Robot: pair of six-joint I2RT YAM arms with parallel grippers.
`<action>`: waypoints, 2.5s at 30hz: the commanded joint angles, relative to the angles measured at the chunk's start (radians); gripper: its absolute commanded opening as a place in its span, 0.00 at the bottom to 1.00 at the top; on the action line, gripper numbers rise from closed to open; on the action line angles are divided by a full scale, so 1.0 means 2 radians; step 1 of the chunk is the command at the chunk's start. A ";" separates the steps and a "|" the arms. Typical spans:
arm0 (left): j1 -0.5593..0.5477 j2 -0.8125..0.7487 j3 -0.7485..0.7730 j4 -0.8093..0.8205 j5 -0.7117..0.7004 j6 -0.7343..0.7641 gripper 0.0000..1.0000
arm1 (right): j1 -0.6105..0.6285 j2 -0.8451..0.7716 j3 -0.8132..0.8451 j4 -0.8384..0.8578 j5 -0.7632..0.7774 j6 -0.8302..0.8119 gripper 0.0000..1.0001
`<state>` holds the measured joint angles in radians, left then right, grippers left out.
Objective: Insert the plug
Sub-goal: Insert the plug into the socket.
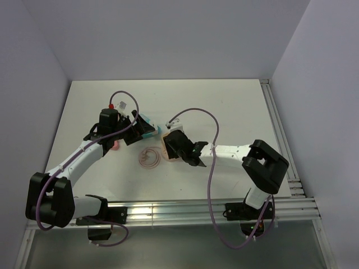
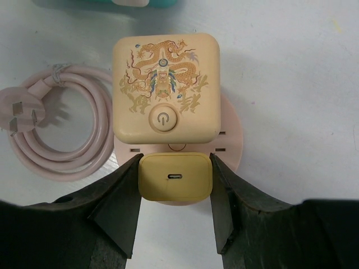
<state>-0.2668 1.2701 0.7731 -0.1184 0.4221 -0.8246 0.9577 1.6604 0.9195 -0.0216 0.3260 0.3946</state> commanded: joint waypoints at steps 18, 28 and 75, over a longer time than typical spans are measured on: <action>-0.006 -0.003 0.006 0.005 0.007 0.011 1.00 | 0.024 0.124 0.068 -0.240 -0.019 0.014 0.00; -0.007 -0.007 0.004 0.003 0.006 0.011 1.00 | 0.024 0.102 0.044 -0.204 -0.014 0.033 0.00; -0.007 -0.026 0.058 -0.068 -0.017 0.033 1.00 | 0.023 0.040 0.051 -0.172 0.029 0.035 0.69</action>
<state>-0.2794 1.2411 0.8345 -0.2276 0.4046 -0.7921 1.0317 1.7466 1.0267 -0.1921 0.4393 0.5076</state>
